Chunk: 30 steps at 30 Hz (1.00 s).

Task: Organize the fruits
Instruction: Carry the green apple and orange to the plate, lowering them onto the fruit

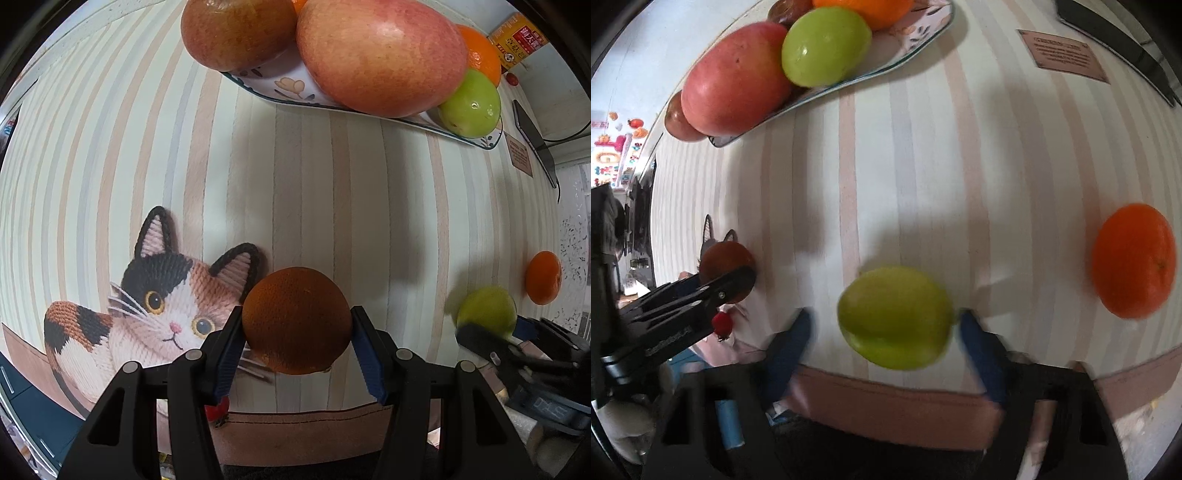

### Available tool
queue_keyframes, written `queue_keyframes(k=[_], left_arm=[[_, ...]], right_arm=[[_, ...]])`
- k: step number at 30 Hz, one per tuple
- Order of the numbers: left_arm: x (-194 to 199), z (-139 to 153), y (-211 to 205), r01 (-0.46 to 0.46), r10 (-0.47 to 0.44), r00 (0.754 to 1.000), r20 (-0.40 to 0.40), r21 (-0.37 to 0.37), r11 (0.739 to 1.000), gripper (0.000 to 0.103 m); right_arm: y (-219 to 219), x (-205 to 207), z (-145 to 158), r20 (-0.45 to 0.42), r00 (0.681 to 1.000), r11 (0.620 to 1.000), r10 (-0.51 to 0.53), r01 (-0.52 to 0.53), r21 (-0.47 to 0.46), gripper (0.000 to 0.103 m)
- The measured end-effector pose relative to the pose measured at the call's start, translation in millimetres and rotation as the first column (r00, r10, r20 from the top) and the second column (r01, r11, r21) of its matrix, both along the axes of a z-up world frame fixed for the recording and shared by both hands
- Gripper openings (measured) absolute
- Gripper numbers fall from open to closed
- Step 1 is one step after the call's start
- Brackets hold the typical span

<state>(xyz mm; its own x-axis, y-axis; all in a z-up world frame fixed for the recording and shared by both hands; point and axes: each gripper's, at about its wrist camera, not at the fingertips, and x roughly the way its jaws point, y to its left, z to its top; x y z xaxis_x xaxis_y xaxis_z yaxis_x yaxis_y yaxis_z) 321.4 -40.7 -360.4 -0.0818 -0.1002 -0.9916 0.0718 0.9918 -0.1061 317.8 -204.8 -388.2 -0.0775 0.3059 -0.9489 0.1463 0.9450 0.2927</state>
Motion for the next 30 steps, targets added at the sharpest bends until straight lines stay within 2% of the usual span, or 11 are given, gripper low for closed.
queue_keyframes(k=[3, 10, 18, 21, 26, 30], left_arm=[[0.2, 1.9, -0.9, 0.003, -0.003, 1.0, 0.004, 0.0, 1.0, 0.053], [5.4, 15.3, -4.3, 0.015, -0.015, 0.999, 0.036, -0.004, 1.0, 0.053], [14.4, 44.0, -3.0, 0.021, -0.018, 0.997, 0.074, -0.038, 0.999, 0.053], [21.5, 64.4, -4.9, 0.027, -0.02, 0.994, 0.107, -0.063, 0.998, 0.053], [39.4, 100.7, -8.4, 0.036, -0.018, 0.988, 0.151, -0.115, 0.993, 0.053], [62.2, 124.8, -9.9, 0.041, -0.013, 0.982, 0.188, -0.146, 0.988, 0.053]], right_arm=[[-2.1, 0.9, 0.9, 0.051, 0.999, 1.0, -0.007, 0.008, -0.012, 0.066], [-24.9, 9.7, 23.5, 0.115, 0.989, 0.995, -0.092, 0.088, 0.042, 0.066], [-70.5, 61.8, 54.6, 0.189, 0.958, 0.976, -0.216, 0.205, 0.077, 0.066], [-88.7, 81.5, 55.1, 0.178, 0.935, 0.95, -0.306, 0.287, 0.122, 0.066], [-108.6, 102.4, 44.6, 0.144, 0.872, 0.877, -0.467, 0.437, 0.199, 0.066], [-100.0, 110.9, 40.4, 0.159, 0.85, 0.86, -0.502, 0.47, 0.2, 0.066]])
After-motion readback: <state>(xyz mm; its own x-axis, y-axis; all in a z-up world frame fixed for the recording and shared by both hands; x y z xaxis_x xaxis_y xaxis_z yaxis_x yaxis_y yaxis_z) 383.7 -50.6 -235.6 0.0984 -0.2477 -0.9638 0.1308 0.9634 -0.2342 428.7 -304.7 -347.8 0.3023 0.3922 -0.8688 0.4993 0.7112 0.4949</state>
